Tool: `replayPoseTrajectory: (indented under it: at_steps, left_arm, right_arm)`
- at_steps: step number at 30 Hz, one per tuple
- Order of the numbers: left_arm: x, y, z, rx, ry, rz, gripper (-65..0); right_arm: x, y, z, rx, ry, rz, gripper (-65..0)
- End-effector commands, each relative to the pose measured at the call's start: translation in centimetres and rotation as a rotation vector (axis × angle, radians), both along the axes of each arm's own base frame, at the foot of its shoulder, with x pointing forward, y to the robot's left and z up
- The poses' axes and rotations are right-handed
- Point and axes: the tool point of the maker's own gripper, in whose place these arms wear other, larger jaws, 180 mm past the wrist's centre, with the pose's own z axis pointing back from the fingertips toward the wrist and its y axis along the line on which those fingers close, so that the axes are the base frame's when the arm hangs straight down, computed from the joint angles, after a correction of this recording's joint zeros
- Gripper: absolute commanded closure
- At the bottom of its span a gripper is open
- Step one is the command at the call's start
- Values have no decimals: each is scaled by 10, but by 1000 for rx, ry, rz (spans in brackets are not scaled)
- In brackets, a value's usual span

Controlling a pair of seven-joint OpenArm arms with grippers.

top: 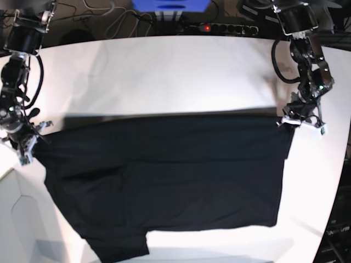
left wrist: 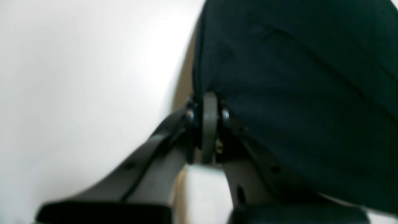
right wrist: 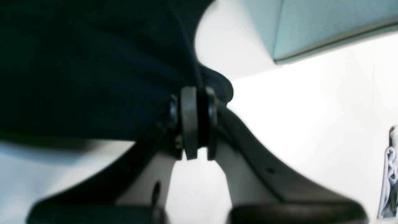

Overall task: Fold the T-shirt properly
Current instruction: 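Grasp the folded edge again and drag the shirt back toward the arms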

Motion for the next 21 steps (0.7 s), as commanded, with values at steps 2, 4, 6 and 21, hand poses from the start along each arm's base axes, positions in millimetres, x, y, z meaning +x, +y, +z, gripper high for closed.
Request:
replayPoseTrajectory:
  at_steps: [2, 4, 6, 21]
  left_arm:
    - [1, 4, 22, 46, -59, -10, 0]
    - [-8, -5, 19, 46, -52, -22, 0]
    - [-22, -8, 14, 52, -27, -31, 0]
    - [-122, -17, -27, 29, 165, -3, 0]
  right_arm:
    - [-9, -18, 12, -23, -35, -52, 0]
    - [-29, -31, 6, -25, -18, -96, 0]
    - [-46, -36, -1, -18, 0, -127, 0]
    - [-143, -40, -43, -33, 174, -181, 0]
